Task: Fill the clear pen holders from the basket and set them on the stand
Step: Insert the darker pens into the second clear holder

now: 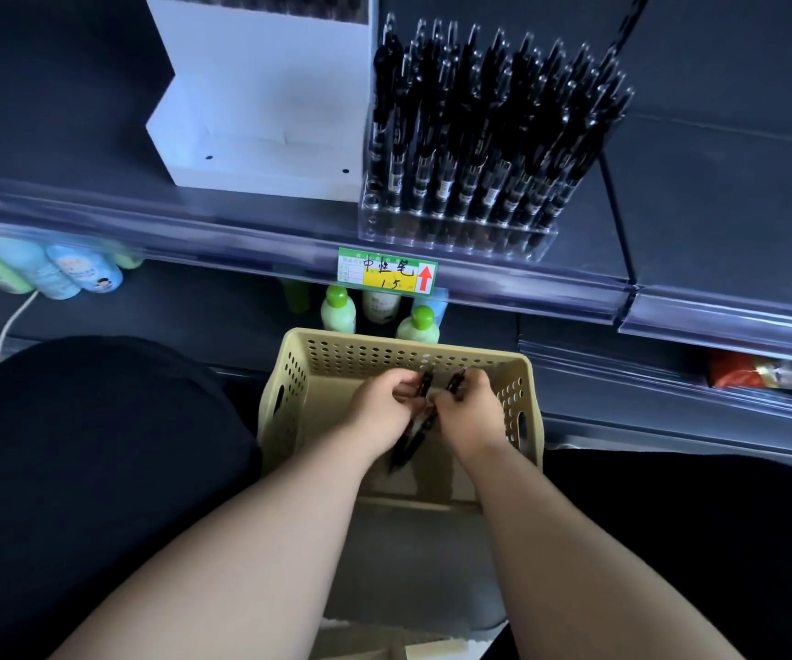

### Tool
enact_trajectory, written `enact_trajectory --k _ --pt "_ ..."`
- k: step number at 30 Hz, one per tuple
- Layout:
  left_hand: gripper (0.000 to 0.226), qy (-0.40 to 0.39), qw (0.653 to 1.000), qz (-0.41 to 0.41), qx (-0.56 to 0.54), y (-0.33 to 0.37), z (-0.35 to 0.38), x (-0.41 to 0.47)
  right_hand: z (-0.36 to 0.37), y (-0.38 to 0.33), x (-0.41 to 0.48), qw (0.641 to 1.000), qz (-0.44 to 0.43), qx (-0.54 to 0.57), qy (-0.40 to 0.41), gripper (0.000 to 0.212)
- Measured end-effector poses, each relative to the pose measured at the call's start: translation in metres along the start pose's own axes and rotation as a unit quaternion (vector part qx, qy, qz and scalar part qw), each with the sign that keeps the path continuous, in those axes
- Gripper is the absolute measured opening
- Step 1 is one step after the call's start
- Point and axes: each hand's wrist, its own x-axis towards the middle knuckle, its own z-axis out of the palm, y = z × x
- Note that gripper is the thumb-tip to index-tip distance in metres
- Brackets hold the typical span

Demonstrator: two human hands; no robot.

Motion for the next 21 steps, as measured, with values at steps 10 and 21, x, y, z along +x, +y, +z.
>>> enact_trajectory --k 10,21 --pt "0.022 0.093 0.986 0.136 -0.015 0.065 -0.043 -0.053 -0.034 -0.047 -0.051 0.981 -0.182 -0.02 0.055 0.026" --pt "0.012 0.12 0.961 0.244 -0.049 0.125 -0.133 -0.086 -0.072 -0.061 -0.085 0.962 -0.248 0.051 0.107 0.03"
